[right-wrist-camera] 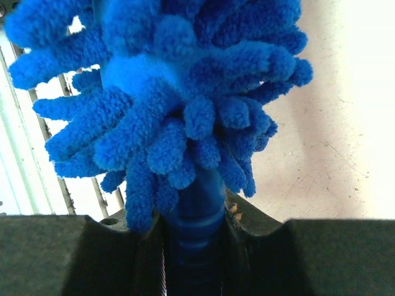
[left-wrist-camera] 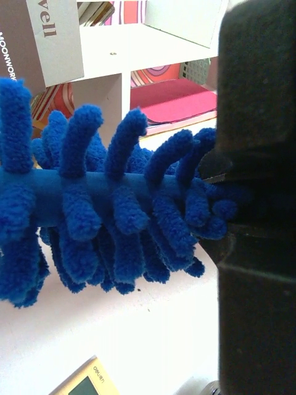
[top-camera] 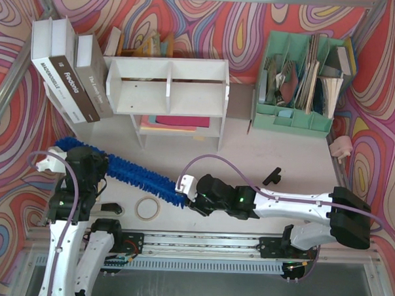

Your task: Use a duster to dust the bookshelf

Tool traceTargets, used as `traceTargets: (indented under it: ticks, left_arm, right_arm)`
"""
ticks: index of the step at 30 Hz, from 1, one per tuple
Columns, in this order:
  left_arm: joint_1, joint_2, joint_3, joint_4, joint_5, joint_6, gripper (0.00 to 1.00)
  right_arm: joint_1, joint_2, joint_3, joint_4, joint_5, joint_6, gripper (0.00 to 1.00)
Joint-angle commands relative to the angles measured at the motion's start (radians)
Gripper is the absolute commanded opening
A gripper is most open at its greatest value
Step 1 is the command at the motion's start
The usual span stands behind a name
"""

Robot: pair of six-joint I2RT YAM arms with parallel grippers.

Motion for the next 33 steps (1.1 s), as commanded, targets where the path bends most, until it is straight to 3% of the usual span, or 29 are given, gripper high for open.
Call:
traceTargets:
  ticks: [1,2,5,11,14,22,26,33]
  left_arm:
    - [0.006,-0.008,0.008,0.001,0.004,-0.013,0.08]
    - [0.006,-0.011,0.008,-0.003,0.001,-0.015,0.15]
    - [0.006,-0.021,0.010,-0.019,-0.014,-0.012,0.29]
    - [0.006,-0.038,0.053,-0.101,-0.064,0.010,0.78]
    - [0.006,-0.043,0.115,-0.166,-0.124,0.046,0.97]
    - [0.006,-0.085,0.344,-0.322,-0.347,0.179,0.98]
    - [0.006,-0.156,0.378,-0.327,-0.474,0.239,0.98]
    - [0.006,-0.183,0.326,-0.299,-0.436,0.315,0.98]
  right_arm:
    - [-0.006,-0.003,-0.002,0.036,0.032,0.034,0.06]
    - [-0.007,-0.005,-0.001,0.037,0.036,0.036,0.01]
    - [-0.006,-0.028,-0.005,0.051,0.056,0.045,0.00]
    - [-0.006,-0.104,-0.020,0.051,0.112,0.048,0.00]
    - [-0.006,-0.143,-0.015,0.021,0.127,0.042,0.00]
    - [-0.006,-0.272,0.005,-0.104,0.156,0.066,0.00]
    - [-0.007,-0.342,0.017,-0.129,0.210,0.108,0.00]
    - [-0.006,-0.327,0.113,-0.135,0.304,0.187,0.00]
